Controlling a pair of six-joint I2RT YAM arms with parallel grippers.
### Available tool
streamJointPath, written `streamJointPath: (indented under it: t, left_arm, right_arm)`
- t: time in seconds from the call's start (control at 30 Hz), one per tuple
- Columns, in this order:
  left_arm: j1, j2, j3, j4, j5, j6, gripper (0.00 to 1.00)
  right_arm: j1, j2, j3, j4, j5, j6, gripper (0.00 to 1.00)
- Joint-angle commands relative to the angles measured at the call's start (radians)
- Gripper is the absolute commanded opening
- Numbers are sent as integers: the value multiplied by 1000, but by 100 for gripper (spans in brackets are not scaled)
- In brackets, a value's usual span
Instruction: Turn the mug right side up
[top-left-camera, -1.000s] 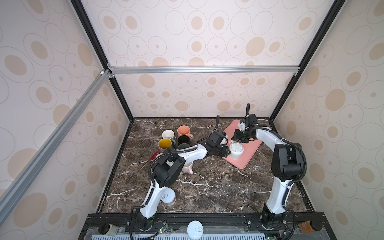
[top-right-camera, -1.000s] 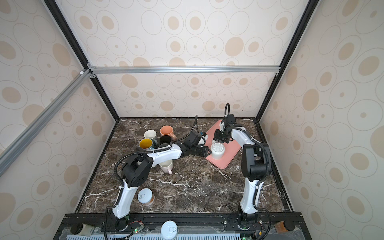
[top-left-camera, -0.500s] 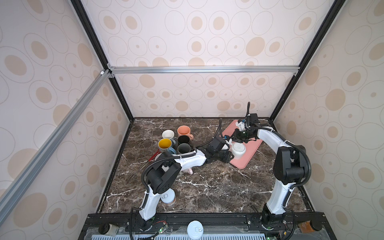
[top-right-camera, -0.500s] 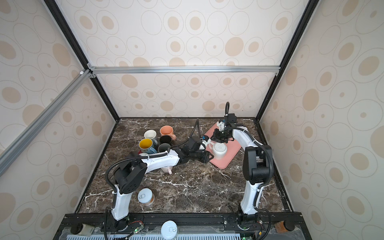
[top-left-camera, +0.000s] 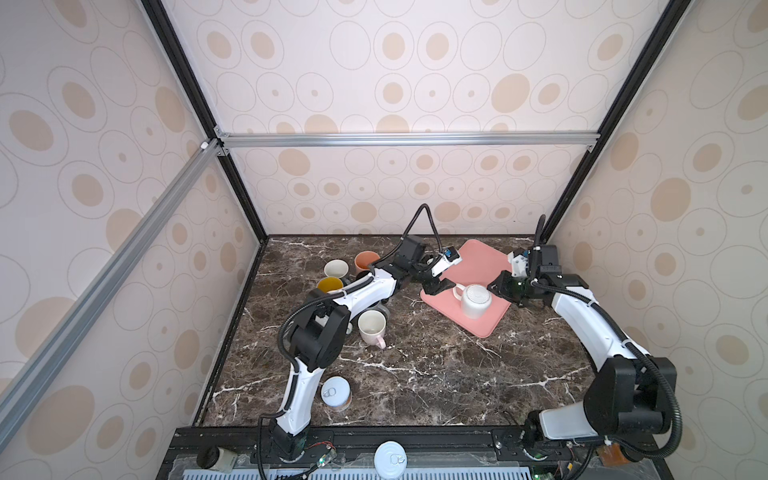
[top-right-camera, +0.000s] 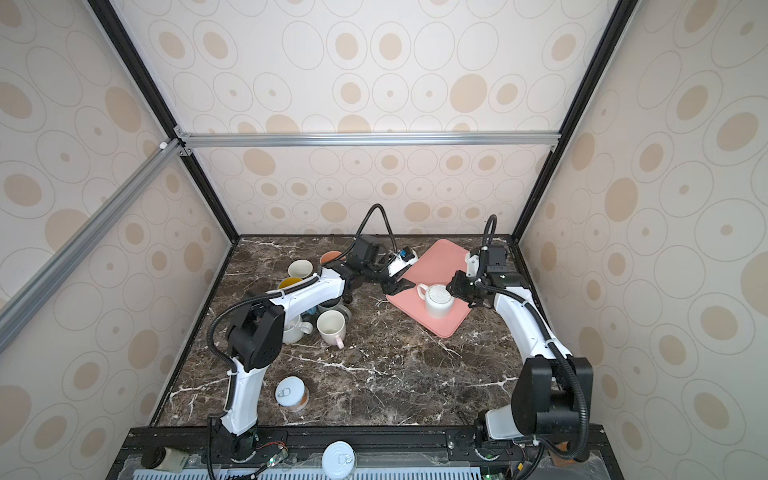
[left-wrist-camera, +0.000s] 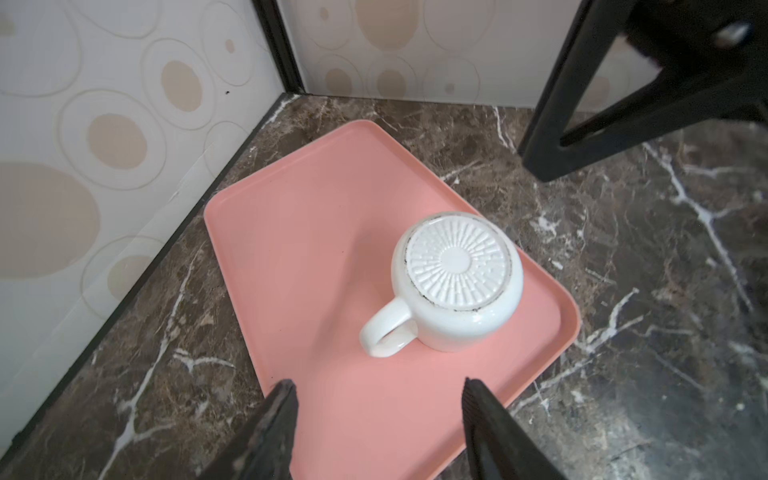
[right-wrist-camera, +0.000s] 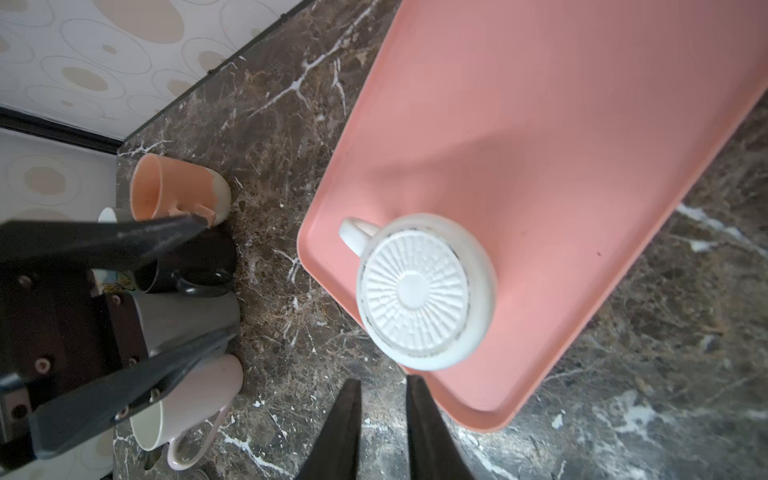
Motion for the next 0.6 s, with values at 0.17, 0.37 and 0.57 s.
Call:
streamJointPath:
  t: [0.17, 0.37, 0.57]
  left_arm:
    - [-6, 284, 469, -482, 44, 445, 65]
    - [-9, 297, 457, -459, 90, 476, 61]
    - [-32, 328, 453, -395, 114, 415, 52]
  right_arm:
    - [-15, -116, -121, -1, 37, 24, 24]
    - [-17, -119, -167, 27, 31, 31, 24]
    - [-16, -103, -185, 57, 19, 45, 24]
